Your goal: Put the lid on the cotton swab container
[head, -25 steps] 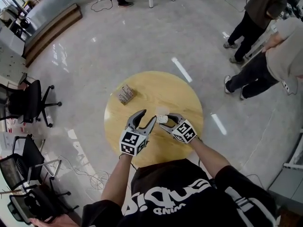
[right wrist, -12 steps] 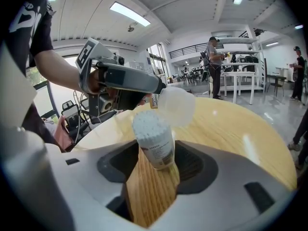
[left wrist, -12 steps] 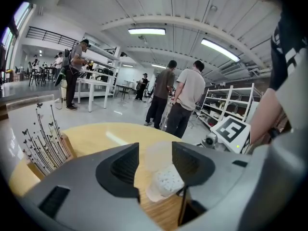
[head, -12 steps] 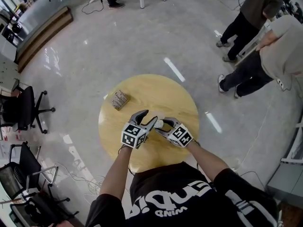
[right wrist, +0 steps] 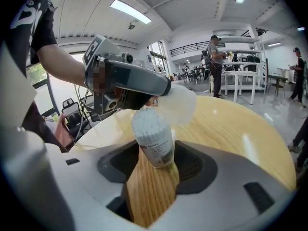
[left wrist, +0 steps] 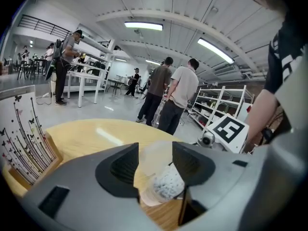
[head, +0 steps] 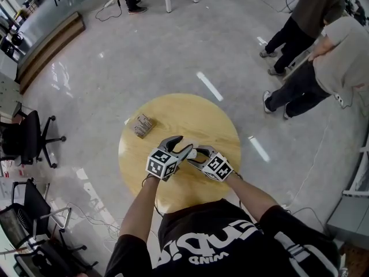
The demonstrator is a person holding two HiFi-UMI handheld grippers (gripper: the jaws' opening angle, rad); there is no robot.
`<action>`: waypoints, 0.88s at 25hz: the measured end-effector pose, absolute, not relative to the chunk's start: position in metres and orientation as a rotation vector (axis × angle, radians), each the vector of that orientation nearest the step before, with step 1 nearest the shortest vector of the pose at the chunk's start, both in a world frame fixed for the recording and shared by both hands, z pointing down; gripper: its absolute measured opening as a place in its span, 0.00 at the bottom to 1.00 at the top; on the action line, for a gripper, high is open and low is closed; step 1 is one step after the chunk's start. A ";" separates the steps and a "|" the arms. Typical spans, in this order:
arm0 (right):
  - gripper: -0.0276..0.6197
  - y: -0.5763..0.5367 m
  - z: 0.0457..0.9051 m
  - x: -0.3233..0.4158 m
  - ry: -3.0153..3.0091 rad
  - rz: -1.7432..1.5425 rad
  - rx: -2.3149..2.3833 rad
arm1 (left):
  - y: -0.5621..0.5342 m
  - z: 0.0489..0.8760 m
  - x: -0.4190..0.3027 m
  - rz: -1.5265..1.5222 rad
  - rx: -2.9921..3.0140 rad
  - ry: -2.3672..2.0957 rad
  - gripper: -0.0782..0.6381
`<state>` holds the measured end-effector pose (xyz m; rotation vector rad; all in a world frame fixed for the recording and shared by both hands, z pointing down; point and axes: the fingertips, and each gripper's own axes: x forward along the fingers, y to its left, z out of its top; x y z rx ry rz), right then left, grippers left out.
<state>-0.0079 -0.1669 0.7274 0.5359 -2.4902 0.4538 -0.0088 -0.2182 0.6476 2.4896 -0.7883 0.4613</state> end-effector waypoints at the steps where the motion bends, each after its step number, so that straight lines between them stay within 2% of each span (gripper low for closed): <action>1: 0.40 -0.167 0.728 -0.008 -2.489 0.452 0.535 | -0.218 0.647 -0.008 0.467 2.495 -0.784 0.40; 22: 0.39 -0.169 0.729 -0.007 -2.469 0.454 0.536 | -0.191 0.629 -0.010 0.554 2.558 -0.760 0.40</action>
